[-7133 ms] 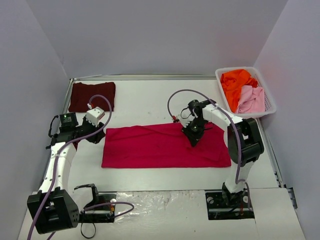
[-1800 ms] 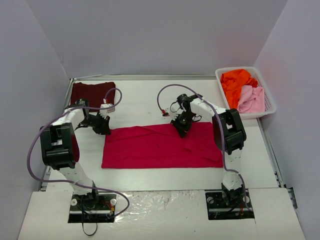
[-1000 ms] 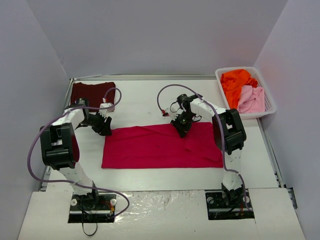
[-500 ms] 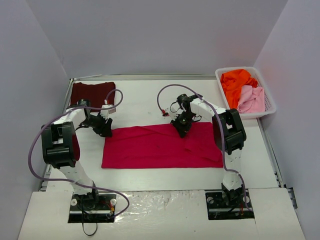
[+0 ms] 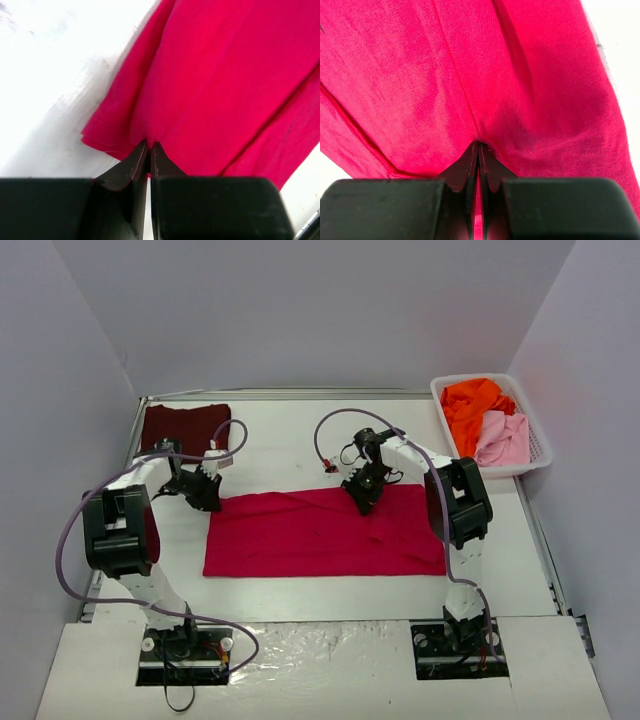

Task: Fold and stack the t-shirts
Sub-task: Fold the other side of the tshirt into a rectangle

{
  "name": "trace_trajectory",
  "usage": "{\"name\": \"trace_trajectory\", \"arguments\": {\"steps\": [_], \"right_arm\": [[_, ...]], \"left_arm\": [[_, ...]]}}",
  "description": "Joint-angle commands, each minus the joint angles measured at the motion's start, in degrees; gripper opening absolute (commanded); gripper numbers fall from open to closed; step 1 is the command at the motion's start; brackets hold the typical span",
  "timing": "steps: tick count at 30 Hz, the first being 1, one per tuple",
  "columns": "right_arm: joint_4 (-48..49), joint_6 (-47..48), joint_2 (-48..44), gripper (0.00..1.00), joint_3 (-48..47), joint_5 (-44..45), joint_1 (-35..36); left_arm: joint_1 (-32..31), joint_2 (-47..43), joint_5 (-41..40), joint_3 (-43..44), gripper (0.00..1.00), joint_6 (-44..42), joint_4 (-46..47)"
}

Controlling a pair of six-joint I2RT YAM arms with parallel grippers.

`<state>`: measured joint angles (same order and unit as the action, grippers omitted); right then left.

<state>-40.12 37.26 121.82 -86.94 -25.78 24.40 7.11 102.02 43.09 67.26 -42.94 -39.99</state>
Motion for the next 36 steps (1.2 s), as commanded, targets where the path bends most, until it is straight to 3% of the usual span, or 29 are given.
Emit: {"name": "trace_trajectory", "arguments": {"steps": [1, 8, 18, 29, 36], "right_arm": [[0.1, 1.6, 8.7, 0.00, 6.3, 8.7, 0.0], [0.0, 1.5, 8.8, 0.00, 6.4, 8.4, 0.1], [-0.1, 1.6, 8.8, 0.00, 6.6, 8.0, 0.2], [-0.6, 1.8, 9.2, 0.00, 6.5, 7.2, 0.2], [-0.9, 1.7, 9.7, 0.00, 6.3, 6.7, 0.2]], "left_arm": [[-0.4, -6.1, -0.8, 1.2, 0.02, 0.9, 2.2], [-2.5, -12.0, -8.6, 2.2, 0.02, 3.9, 7.6], [-9.2, -10.8, -17.6, 0.5, 0.02, 4.2, 14.4], [-10.2, -11.1, -27.8, -3.6, 0.02, 9.5, 28.7], [-10.2, -10.3, -30.8, -3.4, 0.02, 11.5, 31.4]]}}
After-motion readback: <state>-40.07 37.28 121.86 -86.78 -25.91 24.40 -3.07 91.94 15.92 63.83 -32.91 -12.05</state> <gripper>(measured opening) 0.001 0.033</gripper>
